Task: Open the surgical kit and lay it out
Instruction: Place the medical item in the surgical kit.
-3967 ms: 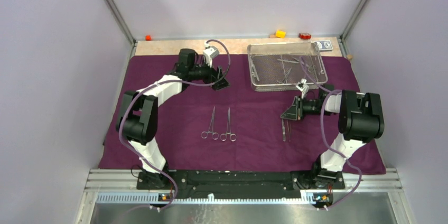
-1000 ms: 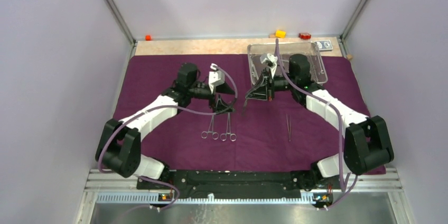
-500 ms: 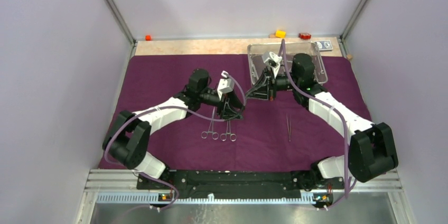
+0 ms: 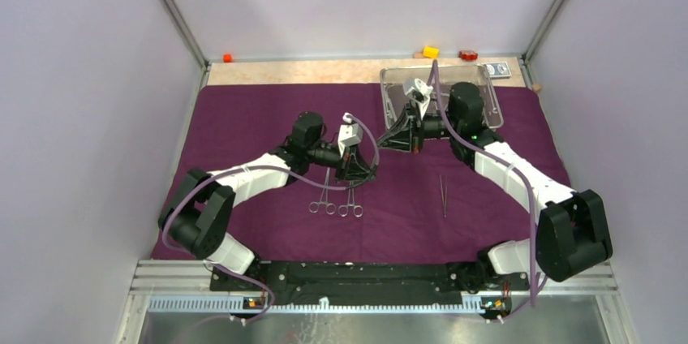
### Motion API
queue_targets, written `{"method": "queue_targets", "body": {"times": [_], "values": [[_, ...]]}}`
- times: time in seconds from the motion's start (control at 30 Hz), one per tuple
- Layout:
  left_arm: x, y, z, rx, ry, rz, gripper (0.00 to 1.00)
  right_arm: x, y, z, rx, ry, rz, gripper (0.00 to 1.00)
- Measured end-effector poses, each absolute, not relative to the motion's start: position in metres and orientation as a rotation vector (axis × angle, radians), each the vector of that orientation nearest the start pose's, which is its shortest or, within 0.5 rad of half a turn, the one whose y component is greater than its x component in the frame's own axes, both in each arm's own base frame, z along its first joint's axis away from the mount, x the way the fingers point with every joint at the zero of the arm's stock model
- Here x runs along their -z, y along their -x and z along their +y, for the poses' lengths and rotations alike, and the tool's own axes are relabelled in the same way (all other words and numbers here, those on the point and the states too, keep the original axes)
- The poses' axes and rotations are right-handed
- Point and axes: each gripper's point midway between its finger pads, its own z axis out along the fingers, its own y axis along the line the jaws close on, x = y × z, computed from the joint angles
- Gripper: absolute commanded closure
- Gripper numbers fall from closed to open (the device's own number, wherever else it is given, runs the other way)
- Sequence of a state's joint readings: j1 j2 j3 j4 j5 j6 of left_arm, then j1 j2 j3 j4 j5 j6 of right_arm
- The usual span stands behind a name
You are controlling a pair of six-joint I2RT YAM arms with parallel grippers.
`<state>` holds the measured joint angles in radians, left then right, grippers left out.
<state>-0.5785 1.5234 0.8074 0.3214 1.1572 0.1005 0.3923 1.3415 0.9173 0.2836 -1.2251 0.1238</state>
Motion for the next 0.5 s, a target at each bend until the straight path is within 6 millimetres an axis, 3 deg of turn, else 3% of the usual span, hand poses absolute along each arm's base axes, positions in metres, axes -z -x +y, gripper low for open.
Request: {"method": "queue_targets", "body": {"times": [0.07,0.4,0.5], "values": [[-0.163,-0.217,-0.327,1.39,-1.313,1.483,1.0,-0.265,-0.243,0.28,-1.383,1.14,1.426,0.96],[-0.159,-0.267,-0.324,1.024,-1.102,1.671,1.0,-0.251,-0.277,0.272,-1.171,0.976,1.574,0.51],[-0.157,-0.276,-0.325,0.928,-1.065,1.718,1.0,-0.246,-0.286,0.269,-1.13,0.923,1.622,0.45]]}}
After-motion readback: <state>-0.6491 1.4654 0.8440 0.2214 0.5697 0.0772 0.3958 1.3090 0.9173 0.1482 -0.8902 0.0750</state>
